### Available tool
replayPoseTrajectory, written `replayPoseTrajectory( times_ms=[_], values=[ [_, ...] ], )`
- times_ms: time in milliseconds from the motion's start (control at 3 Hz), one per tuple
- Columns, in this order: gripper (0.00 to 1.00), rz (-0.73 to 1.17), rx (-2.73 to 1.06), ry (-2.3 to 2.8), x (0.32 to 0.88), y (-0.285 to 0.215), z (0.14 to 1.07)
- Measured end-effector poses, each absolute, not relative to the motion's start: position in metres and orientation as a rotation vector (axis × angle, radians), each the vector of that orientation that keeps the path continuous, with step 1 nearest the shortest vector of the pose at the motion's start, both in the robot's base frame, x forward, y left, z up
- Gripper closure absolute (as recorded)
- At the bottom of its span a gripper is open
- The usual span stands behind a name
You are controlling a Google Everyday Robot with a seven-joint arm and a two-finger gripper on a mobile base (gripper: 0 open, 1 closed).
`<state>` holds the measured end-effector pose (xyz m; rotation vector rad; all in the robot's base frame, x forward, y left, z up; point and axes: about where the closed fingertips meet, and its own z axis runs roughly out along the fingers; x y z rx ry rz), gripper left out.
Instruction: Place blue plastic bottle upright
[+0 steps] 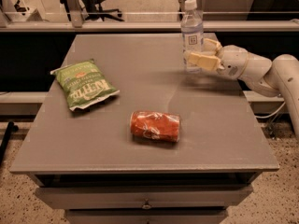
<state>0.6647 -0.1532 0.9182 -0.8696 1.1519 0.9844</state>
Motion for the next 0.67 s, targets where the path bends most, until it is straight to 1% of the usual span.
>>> replayPoseTrajectory(
  times_ms=[667],
  values=[
    [1.0,0.994,-0.876,1.142,0.6698,-0.1645,0.9011]
  ],
)
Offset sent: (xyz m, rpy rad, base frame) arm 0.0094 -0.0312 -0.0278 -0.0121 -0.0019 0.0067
